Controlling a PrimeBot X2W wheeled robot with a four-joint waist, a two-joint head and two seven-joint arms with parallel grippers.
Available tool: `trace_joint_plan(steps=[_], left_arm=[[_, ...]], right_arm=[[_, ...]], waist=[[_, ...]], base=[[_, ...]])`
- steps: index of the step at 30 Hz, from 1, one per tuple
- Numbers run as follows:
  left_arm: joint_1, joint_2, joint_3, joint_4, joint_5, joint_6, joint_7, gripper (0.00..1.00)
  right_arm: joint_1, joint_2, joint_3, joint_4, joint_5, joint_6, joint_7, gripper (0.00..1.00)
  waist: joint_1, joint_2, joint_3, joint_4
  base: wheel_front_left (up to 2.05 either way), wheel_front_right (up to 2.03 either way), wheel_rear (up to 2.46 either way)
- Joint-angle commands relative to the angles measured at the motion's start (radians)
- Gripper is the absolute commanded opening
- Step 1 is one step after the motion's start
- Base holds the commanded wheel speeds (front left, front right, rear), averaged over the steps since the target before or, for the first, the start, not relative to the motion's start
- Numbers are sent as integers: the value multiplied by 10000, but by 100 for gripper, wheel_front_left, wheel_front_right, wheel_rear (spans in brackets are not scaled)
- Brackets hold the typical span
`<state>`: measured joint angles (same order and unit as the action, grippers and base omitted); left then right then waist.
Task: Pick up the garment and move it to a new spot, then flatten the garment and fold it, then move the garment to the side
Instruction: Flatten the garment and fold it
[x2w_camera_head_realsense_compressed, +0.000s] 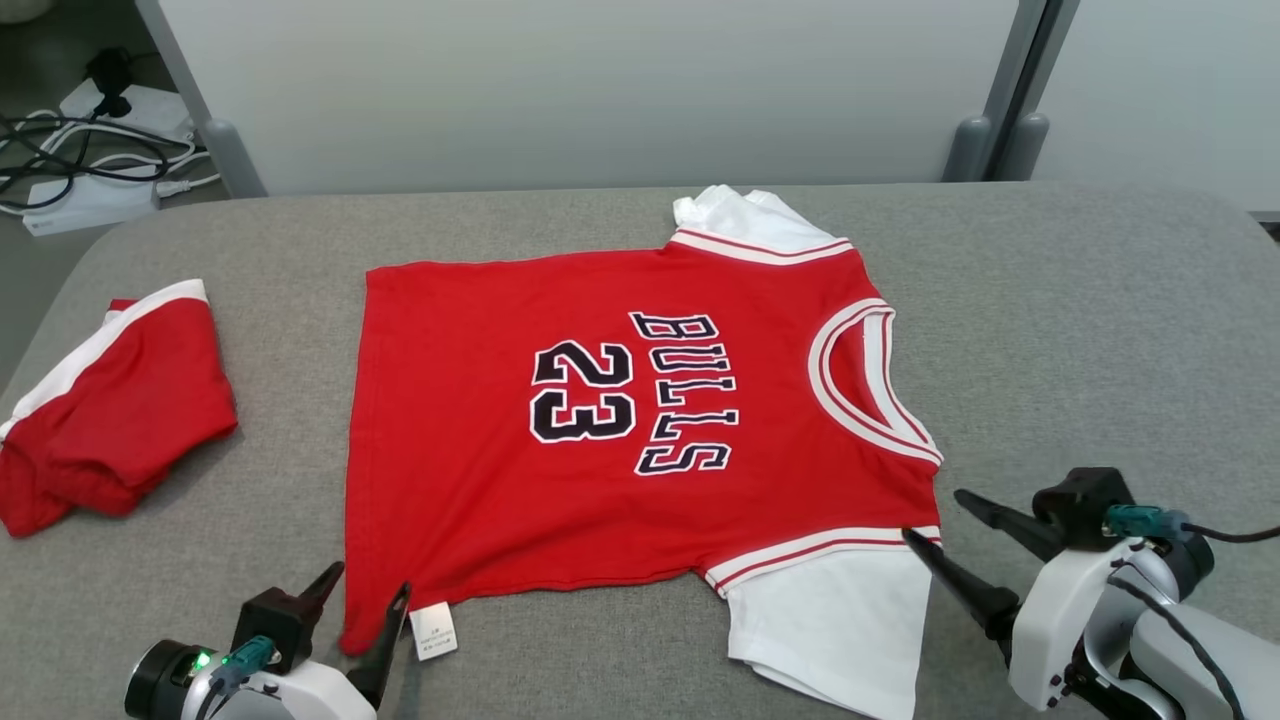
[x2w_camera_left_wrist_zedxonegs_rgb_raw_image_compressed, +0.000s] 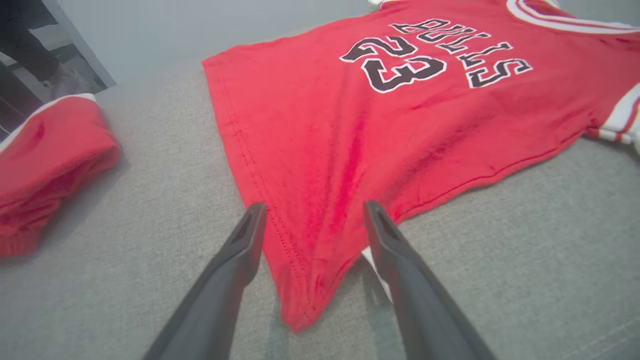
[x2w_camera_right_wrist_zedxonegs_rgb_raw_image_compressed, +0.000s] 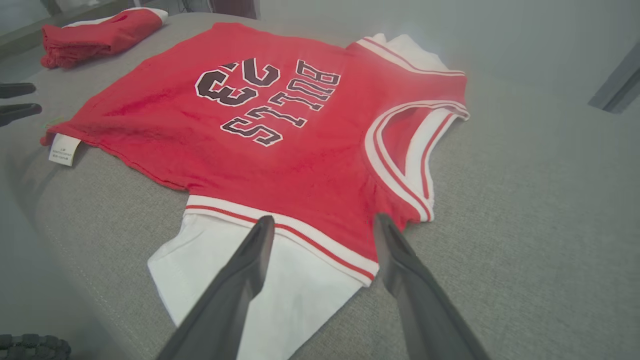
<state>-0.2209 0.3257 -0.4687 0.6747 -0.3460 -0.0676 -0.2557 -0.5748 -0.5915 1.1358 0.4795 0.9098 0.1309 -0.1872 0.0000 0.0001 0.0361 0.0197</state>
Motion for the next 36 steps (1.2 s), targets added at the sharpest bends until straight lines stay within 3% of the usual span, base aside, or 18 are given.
trace_joint_plan(steps=[1, 9, 14, 17, 22, 30, 36], left_arm=[[-192, 241, 497, -321, -77, 128, -61, 100], [612, -214, 1961, -1808, -141, 860, -61, 100], [1181, -640, 2988, -2710, 11, 1132, -61, 100], [1524, -963, 3594, -3150, 138, 1182, -61, 100], [1983, -1483, 4224, -3677, 613, 1023, -61, 100], [2448, -2091, 4877, -3918, 1343, 615, -61, 100], [2611, -2350, 5113, -3680, 1672, 311, -61, 100]], right_arm=[[320, -93, -196, 43, -122, -2, -230, 100], [883, 856, -2385, 999, -1047, -2, -730, 100], [1656, 1532, -4999, 580, -2152, -2, -741, 100], [2388, 2054, -6486, 137, -2865, -2, -742, 100], [3472, 2920, -8088, -640, -3860, -2, -743, 100], [4442, 3564, -8953, -1384, -4861, -2, -744, 100], [4775, 3843, -8997, -1540, -5157, -2, -744, 100]], waist=[[0, -1, -54, -47], [0, -1, -321, -268], [0, -1, -363, -376], [0, -1, -362, -402], [0, -1, -347, -436], [0, -1, -310, -461], [0, -1, -255, -492]], base=[[0, 0, 0], [0, 0, 0], [0, 0, 0], [0, 0, 0], [0, 0, 0], [0, 0, 0], [0, 0, 0]])
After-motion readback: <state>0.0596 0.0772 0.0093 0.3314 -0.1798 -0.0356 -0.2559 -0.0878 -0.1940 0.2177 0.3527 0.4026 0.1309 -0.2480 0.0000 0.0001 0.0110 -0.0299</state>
